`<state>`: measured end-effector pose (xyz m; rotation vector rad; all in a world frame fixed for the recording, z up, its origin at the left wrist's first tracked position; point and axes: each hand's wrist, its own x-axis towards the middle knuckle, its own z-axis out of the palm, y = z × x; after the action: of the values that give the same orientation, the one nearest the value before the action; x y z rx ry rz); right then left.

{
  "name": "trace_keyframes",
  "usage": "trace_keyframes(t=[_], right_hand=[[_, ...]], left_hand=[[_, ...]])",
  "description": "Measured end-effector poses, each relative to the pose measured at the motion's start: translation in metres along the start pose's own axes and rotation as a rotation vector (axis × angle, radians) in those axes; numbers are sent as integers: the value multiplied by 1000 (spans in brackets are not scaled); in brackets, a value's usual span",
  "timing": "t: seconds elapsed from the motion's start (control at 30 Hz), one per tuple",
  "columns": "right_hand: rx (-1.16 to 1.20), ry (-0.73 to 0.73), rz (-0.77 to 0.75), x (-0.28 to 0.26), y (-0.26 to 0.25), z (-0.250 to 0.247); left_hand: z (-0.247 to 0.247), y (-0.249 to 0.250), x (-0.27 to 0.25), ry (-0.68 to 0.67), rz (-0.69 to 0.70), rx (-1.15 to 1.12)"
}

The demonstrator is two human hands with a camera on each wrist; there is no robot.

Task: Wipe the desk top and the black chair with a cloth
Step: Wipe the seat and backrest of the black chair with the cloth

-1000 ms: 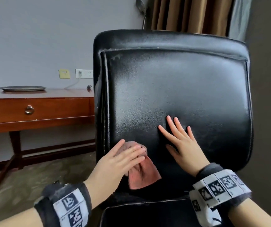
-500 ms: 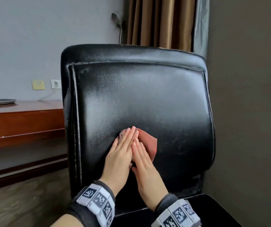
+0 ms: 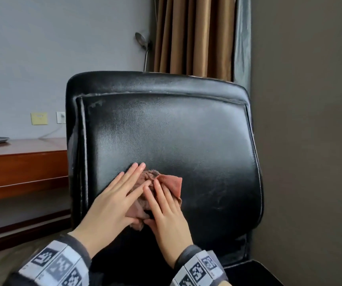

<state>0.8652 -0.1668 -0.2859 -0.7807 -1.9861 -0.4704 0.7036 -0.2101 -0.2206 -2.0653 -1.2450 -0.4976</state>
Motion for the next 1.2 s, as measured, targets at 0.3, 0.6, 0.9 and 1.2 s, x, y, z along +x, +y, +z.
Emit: trace_keyframes(t=[0.3,0.6,0.9,1.2], right_hand=[[-154,-3,138,10,-13,1],[-143,106,251,16,46,-31],[-291,96,328,16,45,-28],[-312,47,360,-33,95,-24]], left_hand=[[-7,-4,-3,-27,-75,196],[-11,-2,2,-45,-67,210],[5,12,26,-16,-184,163],[1,7,17,39,-128,190]])
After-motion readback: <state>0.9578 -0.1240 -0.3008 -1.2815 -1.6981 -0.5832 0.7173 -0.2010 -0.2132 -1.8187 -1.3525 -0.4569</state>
